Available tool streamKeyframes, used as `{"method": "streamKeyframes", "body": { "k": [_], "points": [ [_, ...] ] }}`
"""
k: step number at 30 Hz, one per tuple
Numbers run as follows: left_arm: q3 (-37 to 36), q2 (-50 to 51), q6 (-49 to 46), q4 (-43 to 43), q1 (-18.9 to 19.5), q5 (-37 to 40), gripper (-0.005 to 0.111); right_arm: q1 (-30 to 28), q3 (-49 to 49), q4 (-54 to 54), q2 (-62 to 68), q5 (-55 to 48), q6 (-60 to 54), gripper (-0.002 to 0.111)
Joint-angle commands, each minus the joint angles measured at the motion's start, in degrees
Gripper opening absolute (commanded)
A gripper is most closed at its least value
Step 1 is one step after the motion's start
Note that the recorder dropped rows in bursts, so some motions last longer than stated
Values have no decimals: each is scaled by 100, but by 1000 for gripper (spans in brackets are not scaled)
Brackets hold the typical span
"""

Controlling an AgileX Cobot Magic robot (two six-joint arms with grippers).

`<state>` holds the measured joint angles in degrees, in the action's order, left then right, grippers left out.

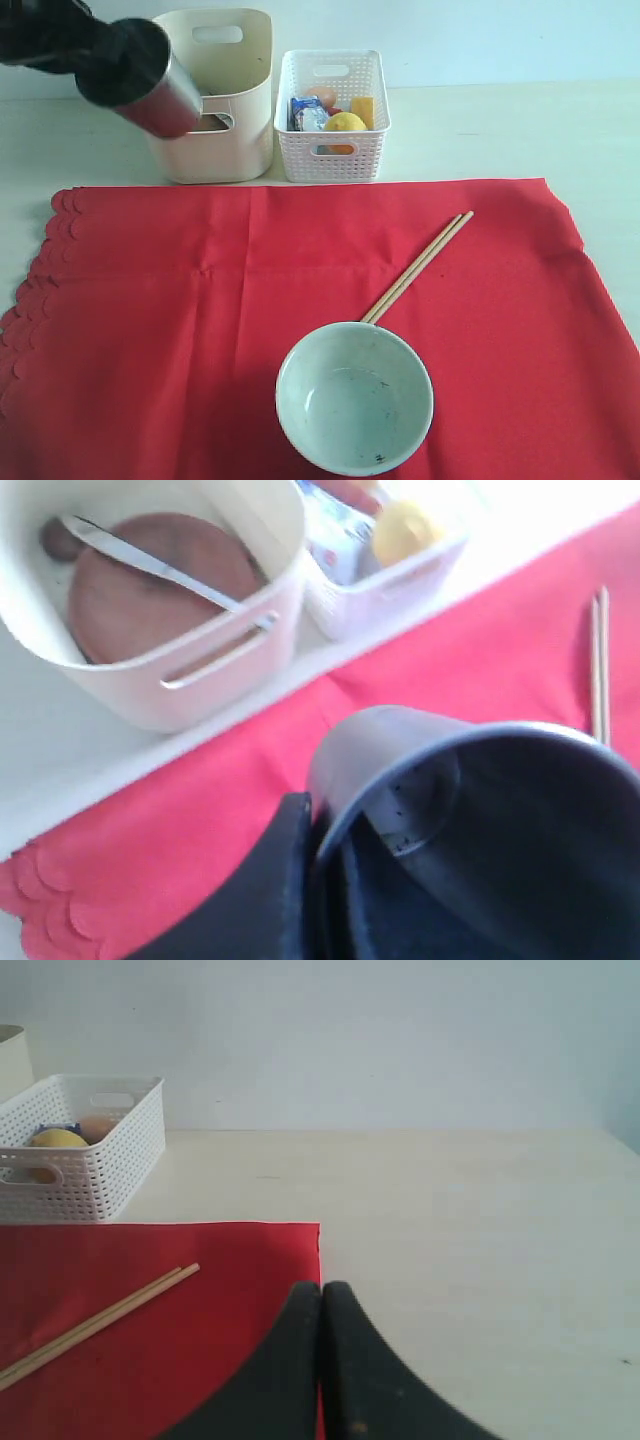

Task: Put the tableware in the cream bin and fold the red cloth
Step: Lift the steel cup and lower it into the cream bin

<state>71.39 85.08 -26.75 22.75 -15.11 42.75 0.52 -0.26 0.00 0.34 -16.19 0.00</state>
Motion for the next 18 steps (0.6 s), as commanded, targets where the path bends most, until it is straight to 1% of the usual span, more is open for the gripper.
{"method": "streamKeyframes", "body": {
  "k": [1,7,9,14,18],
  "points": [
    [924,852,44,644,447,-430,0,-31,26,0,-34,86,0,0],
    [2161,2067,-15,616,447,-1116,0,-31,26,0,-34,86,0,0],
    [2527,2559,-15,641,447,-1151,0,-31,26,0,-34,86,0,0],
    [3018,3271,-15,641,436,-1140,0,-31,26,0,-34,86,0,0],
    [3082,3604,-15,641,436,-1140,0,-31,26,0,-34,86,0,0]
  ]
}}
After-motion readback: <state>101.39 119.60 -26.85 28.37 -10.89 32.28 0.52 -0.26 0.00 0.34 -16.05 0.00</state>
